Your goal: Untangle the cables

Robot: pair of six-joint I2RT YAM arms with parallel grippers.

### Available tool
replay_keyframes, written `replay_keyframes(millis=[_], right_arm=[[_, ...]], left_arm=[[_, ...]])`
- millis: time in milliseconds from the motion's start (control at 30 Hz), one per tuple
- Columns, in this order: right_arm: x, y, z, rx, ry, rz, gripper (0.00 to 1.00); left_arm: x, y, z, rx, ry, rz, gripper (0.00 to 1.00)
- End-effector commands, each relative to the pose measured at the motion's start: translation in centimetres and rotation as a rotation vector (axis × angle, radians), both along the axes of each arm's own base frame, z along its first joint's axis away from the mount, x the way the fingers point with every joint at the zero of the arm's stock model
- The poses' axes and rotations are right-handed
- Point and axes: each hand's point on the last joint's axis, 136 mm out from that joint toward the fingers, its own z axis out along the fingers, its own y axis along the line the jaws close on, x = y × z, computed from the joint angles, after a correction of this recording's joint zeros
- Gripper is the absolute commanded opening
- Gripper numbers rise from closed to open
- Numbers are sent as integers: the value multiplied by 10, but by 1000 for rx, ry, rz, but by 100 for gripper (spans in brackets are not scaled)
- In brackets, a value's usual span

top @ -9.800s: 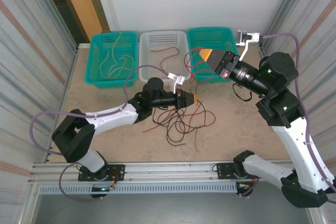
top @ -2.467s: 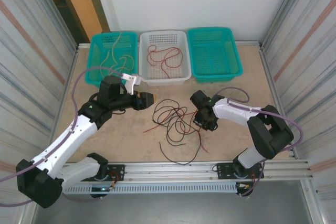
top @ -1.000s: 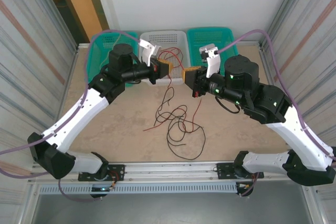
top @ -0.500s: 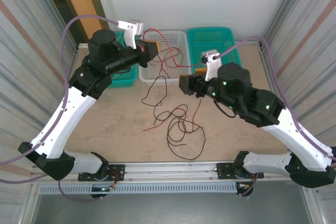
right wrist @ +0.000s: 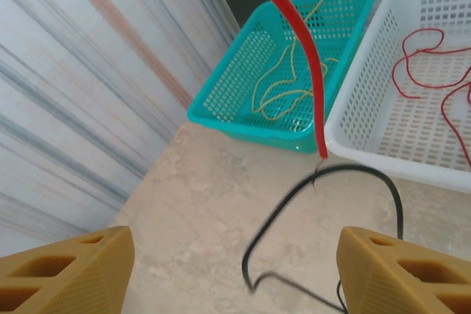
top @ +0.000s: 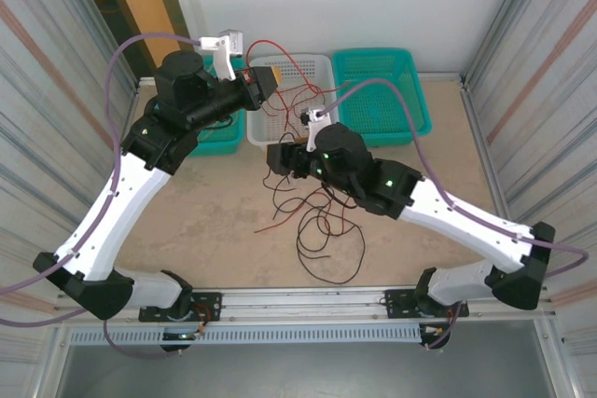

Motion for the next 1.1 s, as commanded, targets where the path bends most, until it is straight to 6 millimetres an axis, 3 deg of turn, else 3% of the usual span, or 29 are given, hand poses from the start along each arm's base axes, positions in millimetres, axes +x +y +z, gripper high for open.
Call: replay_keyframes(millis=[0, 133, 200, 300, 400, 633, 667, 767, 833, 933, 1067], right_arm=[[20, 6, -5, 94, 25, -79, 67], [32, 5, -36, 72, 81, -131, 53], [36, -2, -54, 48, 119, -163, 28], [35, -12, -81, 28, 174, -180, 9], [30, -24, -108, 1, 225, -203, 0], [10, -73, -179, -76, 363, -283, 1], [6, -82, -183, -92, 374, -303, 10], [-4, -111, -183, -127, 376, -362, 41], [-11, -133, -177, -141, 365, -407, 56], [-22, -167, -162, -149, 340, -466, 60], [-42, -212, -158, -221, 368, -548, 61]], left_arm=[[-13, 6, 32, -82, -48, -8, 0], [-15, 5, 39, -100, -57, -22, 0], [-15, 5, 43, -98, -66, -22, 0], [-15, 7, 47, -86, -84, -11, 0], [-15, 11, 54, -78, -111, 6, 0], [-7, 32, 83, -56, -177, 80, 0], [-4, 34, 83, -48, -178, 86, 0], [9, 36, 82, -27, -179, 108, 0], [24, 36, 78, -23, -166, 116, 0], [57, 33, 65, 9, -140, 148, 0], [120, 32, 27, 35, -51, 193, 0]])
